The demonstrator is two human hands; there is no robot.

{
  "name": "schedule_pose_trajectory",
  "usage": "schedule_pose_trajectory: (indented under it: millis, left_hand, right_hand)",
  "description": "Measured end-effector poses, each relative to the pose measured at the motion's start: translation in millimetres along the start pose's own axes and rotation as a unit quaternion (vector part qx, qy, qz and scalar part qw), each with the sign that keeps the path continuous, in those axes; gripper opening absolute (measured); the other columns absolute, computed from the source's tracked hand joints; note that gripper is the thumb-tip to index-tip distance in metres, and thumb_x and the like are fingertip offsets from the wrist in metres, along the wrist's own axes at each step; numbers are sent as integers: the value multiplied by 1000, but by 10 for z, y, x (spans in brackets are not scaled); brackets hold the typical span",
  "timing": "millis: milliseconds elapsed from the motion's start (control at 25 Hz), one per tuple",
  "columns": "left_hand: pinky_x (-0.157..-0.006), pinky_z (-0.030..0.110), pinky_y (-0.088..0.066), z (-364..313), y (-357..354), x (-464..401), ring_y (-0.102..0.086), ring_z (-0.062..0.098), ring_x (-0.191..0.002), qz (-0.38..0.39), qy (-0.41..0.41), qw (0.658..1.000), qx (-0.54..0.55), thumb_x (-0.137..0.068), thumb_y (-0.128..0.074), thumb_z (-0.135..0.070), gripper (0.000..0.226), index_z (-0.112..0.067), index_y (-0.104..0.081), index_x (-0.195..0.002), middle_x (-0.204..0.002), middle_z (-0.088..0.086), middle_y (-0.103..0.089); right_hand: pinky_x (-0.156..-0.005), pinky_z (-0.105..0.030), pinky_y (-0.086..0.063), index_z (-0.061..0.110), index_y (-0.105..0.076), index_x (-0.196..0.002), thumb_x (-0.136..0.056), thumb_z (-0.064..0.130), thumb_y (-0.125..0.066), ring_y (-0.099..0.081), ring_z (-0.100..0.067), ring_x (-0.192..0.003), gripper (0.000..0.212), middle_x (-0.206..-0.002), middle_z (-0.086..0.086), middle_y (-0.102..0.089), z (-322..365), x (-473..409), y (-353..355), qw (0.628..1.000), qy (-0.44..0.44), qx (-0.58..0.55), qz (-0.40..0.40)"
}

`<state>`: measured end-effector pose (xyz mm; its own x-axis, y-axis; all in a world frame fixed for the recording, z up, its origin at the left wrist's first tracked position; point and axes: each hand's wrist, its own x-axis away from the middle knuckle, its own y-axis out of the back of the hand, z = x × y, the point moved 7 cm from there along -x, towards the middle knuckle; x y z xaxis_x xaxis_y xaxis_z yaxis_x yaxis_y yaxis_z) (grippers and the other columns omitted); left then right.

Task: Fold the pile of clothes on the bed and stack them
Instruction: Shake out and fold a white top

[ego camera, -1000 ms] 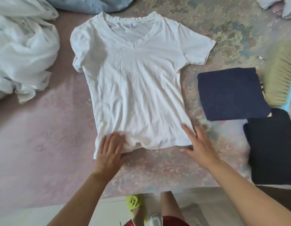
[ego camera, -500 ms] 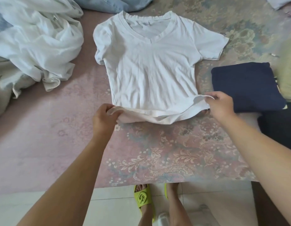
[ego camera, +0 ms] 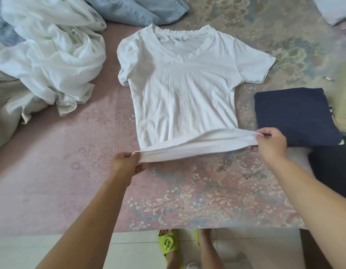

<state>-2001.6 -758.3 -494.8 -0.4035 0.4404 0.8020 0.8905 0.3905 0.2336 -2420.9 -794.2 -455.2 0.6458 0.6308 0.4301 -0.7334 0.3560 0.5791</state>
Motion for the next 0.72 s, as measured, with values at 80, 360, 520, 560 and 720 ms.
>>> schedule_pose_trajectory:
  millis: [80, 360, 520, 560, 720]
  left_hand:
    - [-48, 18, -52, -135, 188, 164, -62, 17, -57, -75, -112, 990, -42, -92, -54, -3, 4, -3, -55, -96, -89, 13, -61]
    - [-76, 27, -35, 429, 221, 398, -49, 22, -87, -53, -303, 892, -330, -78, -48, 18, 27, 0, -61, -92, -104, 8, -45]
    - [-66, 32, -35, 429, 326, 407, -49, 24, -74, -61, -350, 869, -344, -82, -52, 12, 23, -5, -59, -95, -94, 4, -53]
    - [-63, 33, -36, 423, 377, 397, -49, 25, -70, -65, -357, 866, -345, -82, -53, 10, 21, -7, -57, -94, -91, 2, -54]
    - [-51, 32, -37, 563, 506, 309, -48, 29, -62, -37, -384, 814, -434, -75, -59, 16, 28, -7, -54, -90, -94, 9, -53]
  right_hand:
    - [-37, -17, -42, 6, -55, -97, -90, -5, -46, -52, -5, -39, 15, -76, -12, -58, -62, 152, 117, 999, 17, -31, 4]
    - [-63, -22, -39, 12, -59, -92, -91, 2, -49, -53, -22, -84, 15, -92, -5, -60, -688, 361, 334, 989, 63, 120, 58]
    - [-65, -16, -38, 14, -61, -90, -91, -1, -49, -51, -18, -83, 18, -92, 0, -59, -684, 352, 320, 974, 118, 170, 93]
    - [-66, -17, -39, 13, -62, -91, -92, -1, -49, -52, -18, -82, 19, -92, 1, -58, -672, 359, 347, 972, 130, 174, 96]
    - [-67, -15, -39, 13, -60, -79, -89, -6, -53, -57, -23, -85, 23, -87, -2, -59, -880, 425, 430, 944, 140, 259, 147]
